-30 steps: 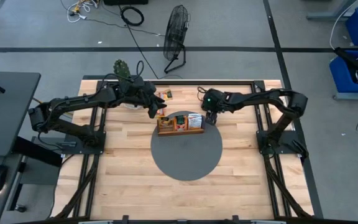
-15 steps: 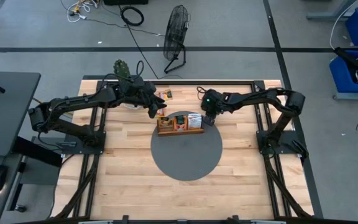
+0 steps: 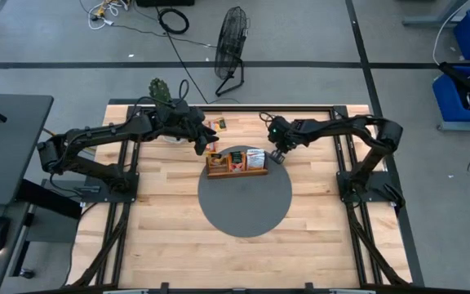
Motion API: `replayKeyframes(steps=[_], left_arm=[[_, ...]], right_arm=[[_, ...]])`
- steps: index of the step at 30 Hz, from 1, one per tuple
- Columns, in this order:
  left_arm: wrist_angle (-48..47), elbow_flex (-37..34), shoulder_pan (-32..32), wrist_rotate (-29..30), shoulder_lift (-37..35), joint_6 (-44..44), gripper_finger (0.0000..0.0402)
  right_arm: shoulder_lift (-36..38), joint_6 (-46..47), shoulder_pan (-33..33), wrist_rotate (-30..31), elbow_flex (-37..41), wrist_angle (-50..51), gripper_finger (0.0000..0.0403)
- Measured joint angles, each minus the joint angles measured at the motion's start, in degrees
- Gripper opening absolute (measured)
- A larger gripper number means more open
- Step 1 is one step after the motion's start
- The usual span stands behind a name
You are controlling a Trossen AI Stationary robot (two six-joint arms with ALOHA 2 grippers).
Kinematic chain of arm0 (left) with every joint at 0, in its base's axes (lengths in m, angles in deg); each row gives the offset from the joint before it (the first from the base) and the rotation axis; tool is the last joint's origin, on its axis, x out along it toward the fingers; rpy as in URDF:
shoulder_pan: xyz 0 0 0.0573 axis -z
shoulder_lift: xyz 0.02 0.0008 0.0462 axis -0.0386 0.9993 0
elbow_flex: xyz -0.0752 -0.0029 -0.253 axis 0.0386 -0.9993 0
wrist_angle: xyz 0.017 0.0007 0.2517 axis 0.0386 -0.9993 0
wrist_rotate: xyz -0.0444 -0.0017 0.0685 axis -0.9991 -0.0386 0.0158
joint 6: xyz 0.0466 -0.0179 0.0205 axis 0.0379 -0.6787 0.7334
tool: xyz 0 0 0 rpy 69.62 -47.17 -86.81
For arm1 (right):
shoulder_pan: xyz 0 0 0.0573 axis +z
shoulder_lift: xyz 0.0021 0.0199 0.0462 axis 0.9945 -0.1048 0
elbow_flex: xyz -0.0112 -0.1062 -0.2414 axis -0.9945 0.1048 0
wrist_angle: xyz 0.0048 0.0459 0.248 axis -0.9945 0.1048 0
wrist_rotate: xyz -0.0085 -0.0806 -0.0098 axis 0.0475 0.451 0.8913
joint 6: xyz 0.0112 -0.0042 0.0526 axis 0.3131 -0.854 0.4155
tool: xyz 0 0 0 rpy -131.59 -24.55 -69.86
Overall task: Pick & Place Tea
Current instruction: Put the orange tea bag into the left section of the wooden organizer
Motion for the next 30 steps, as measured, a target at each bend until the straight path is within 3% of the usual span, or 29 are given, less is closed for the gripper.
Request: replayKeyframes(steps=[8, 13, 24, 30], left_arm=[[0.02, 0.00, 0.02, 0.01, 0.00, 0.57, 0.0156], [0.11, 0.00, 0.02, 0.02, 0.02, 0.70, 0.0156], [3.95, 0.00, 0.04, 0.21, 0.02, 10.30, 0.0156], [7.73, 0.00, 0.09, 3.30, 0.02, 18.34, 0.0156]], right_arm=[[6.07, -0.13, 0.66, 0.37, -2.75, 3.98, 0.0001], [10.50, 3.11, 1.53, -3.87, -4.13, 6.56, 0.0001], [20.21, 20.90, 1.77, -15.40, -4.51, 3.61, 0.0000], [23.64, 33.39, 1.88, -21.27, -4.53, -3.28, 0.0000]])
